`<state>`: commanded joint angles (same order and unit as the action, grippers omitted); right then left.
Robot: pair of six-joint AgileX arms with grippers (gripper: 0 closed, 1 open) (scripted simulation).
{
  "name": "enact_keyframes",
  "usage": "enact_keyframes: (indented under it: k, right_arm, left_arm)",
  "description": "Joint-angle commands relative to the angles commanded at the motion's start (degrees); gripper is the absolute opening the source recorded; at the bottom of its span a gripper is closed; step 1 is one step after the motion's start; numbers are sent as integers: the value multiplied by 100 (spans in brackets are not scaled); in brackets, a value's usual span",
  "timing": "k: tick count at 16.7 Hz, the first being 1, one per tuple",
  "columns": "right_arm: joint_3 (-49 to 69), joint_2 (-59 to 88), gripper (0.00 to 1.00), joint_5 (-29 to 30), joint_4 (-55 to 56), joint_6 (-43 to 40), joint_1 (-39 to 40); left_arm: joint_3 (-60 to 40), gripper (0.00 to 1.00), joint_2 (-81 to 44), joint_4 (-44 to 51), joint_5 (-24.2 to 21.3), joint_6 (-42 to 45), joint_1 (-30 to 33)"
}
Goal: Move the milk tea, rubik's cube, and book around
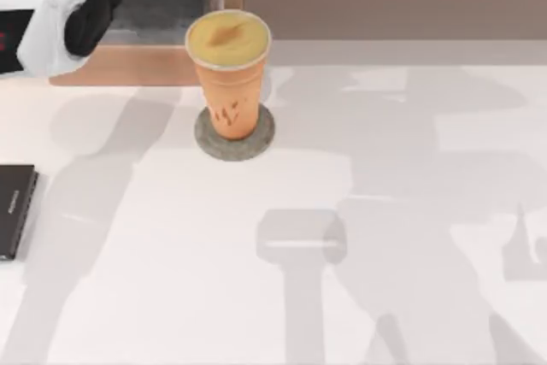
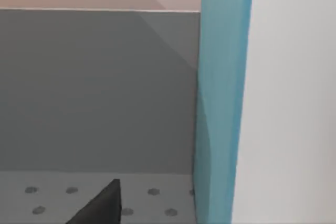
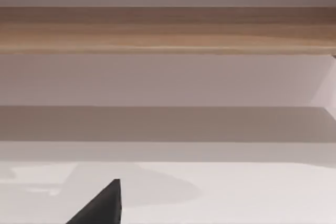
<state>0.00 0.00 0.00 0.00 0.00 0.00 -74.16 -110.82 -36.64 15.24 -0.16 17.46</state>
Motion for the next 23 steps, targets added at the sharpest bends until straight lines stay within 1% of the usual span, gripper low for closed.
enact_keyframes:
  k: [5, 11, 17, 21, 23]
  right_arm:
    - [0, 0, 100, 0, 0, 0, 0]
    - [0, 0, 100, 0, 0, 0, 0]
    - [0, 0, 100, 0, 0, 0, 0]
    - [0, 0, 100, 0, 0, 0, 0]
    - [0, 0, 100, 0, 0, 0, 0]
  left_arm:
    - [22, 100, 17, 22, -7, -2, -28]
    - [-173, 100, 160, 333, -48, 0, -51]
    - [-817, 100, -556, 266, -113, -3, -110]
    - [-846, 100, -585, 264, -108, -4, -100]
    - [-846, 85, -585, 264, -108, -4, -100]
